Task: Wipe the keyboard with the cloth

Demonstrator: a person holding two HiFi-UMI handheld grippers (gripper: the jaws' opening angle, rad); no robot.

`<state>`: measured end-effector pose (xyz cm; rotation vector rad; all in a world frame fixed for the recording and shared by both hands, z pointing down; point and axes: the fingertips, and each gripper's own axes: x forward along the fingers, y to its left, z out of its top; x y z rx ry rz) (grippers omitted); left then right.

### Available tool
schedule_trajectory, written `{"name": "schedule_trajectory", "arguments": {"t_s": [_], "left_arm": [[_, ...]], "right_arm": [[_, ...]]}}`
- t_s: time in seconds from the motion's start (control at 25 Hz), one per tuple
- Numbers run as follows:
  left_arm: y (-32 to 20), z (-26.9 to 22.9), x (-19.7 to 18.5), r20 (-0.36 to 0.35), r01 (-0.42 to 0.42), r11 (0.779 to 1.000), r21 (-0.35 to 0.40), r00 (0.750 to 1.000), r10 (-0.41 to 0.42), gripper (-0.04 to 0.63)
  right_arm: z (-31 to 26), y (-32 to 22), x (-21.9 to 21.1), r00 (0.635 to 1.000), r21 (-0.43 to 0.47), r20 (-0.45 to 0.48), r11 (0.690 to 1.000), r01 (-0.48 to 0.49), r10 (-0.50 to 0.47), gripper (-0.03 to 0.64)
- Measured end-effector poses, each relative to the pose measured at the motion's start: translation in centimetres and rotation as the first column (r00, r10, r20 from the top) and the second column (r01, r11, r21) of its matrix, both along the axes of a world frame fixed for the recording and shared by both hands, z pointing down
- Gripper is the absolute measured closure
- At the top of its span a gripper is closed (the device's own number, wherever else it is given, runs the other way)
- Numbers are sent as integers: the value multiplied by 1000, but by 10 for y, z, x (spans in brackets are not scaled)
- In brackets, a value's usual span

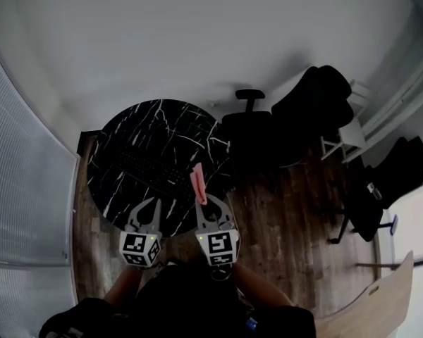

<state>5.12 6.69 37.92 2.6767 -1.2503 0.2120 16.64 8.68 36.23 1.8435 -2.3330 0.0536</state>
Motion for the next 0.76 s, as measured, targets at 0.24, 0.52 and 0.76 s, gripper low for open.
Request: {"name": "schedule_trajectory", "arguments": {"t_s": [0.24, 0.52, 0.76], "left_arm": [[3, -16, 33, -5, -65, 998, 13, 998, 65, 596], [8, -32, 60, -26, -114, 993, 33, 993, 115, 597], [4, -45, 78, -11, -147, 987, 66, 989, 148, 597]], "right_arm": [[-16, 14, 26, 1000, 0, 1, 1000, -11, 11, 612], [-41, 17, 45, 999, 72, -18, 997, -30, 31, 612], [-50, 22, 58, 998, 70, -5, 996, -59, 59, 612]]}}
